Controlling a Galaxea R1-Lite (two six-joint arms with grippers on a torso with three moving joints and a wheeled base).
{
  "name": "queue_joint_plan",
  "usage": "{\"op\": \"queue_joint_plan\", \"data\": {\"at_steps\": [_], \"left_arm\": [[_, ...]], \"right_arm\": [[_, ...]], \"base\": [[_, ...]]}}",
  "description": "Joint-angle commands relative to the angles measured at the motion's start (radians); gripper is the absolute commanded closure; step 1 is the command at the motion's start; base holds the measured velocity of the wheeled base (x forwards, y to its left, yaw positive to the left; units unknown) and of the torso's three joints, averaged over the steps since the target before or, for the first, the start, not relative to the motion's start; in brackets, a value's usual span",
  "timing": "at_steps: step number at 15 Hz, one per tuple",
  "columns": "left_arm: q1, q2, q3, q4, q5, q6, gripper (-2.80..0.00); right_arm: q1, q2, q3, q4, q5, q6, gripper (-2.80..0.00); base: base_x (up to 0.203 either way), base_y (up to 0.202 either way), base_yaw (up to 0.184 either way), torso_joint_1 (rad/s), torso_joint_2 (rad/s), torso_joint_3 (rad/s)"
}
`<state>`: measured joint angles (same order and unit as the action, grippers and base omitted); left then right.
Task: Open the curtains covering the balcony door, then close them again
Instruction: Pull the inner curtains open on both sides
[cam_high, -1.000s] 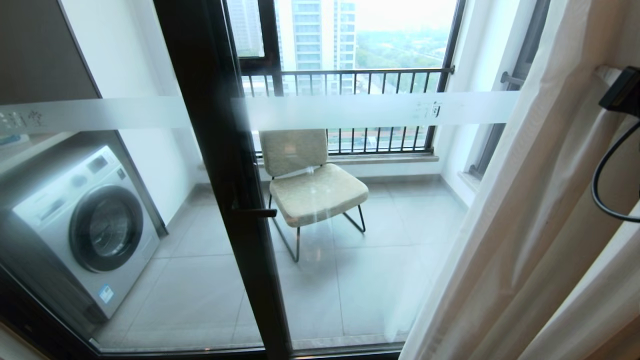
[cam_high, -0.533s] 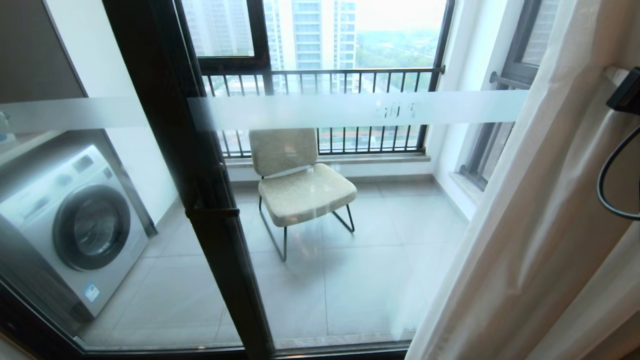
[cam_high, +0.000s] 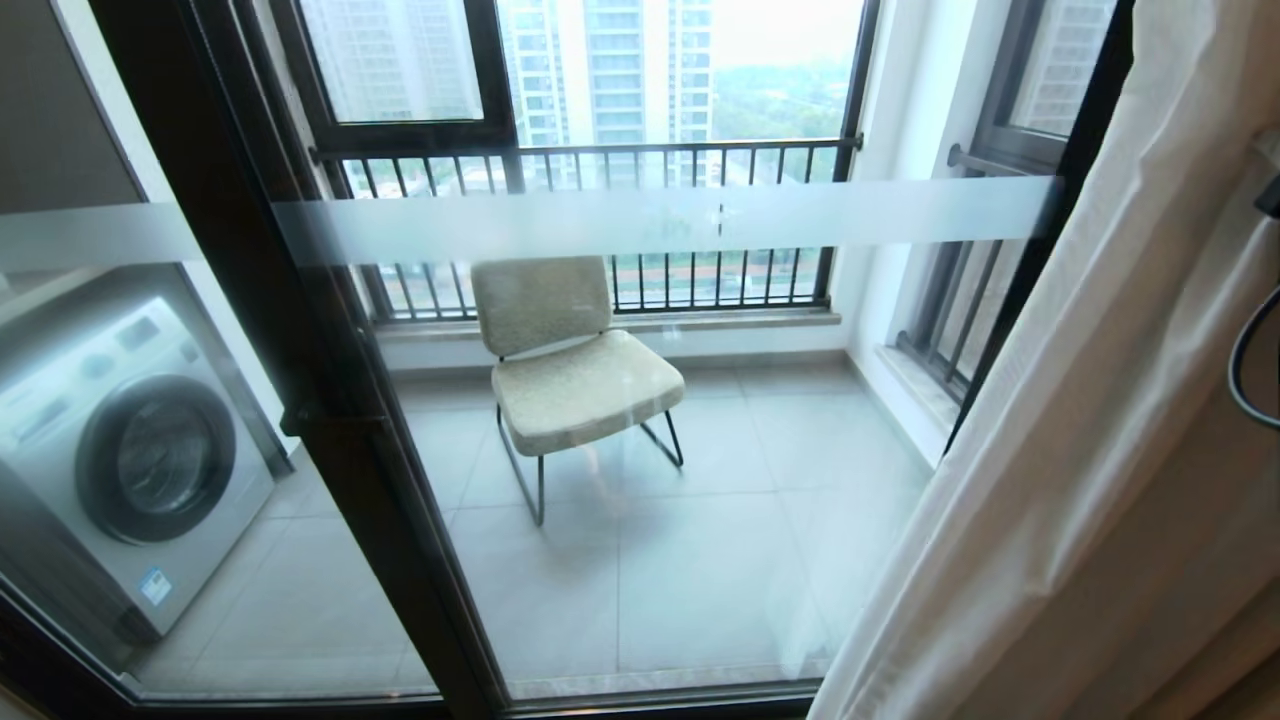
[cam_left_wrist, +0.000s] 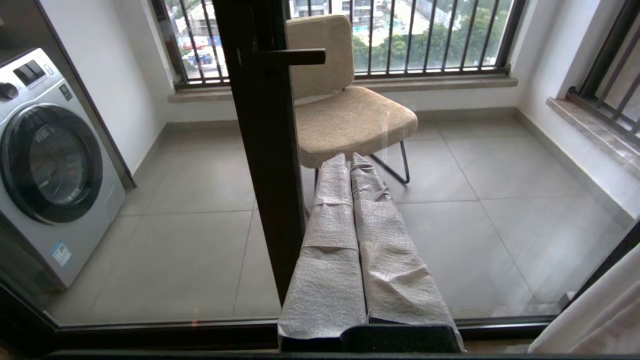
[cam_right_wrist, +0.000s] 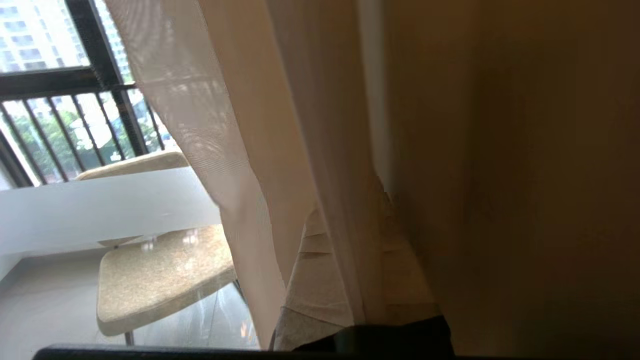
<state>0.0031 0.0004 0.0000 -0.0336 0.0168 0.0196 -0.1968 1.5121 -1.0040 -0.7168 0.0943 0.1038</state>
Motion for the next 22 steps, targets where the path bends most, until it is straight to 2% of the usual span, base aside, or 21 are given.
{"op": "queue_joint_plan", "data": {"at_steps": [1,14,22], "left_arm": [[0.002,0.0,0.0,-0.001,0.0,0.002,0.0],[0.002,0.0,0.0,0.0,0.0,0.002,0.0],[0.002,0.0,0.0,0.0,0.0,0.002,0.0]], "right_arm": [[-0.001,0.0,-0.001,-0.006,0.002,0.0,0.0],[-0.001,0.0,0.004,-0.004,0.004,0.0,0.0],[-0.016,-0.027,0.001,0.002,0.004,0.002,0.0]], "base": [[0.0,-0.188,-0.004,0.003,0.0,0.002],[0.0,-0.188,0.0,0.002,0.0,0.002],[0.0,-0.013,0.0,0.0,0.0,0.0]]}}
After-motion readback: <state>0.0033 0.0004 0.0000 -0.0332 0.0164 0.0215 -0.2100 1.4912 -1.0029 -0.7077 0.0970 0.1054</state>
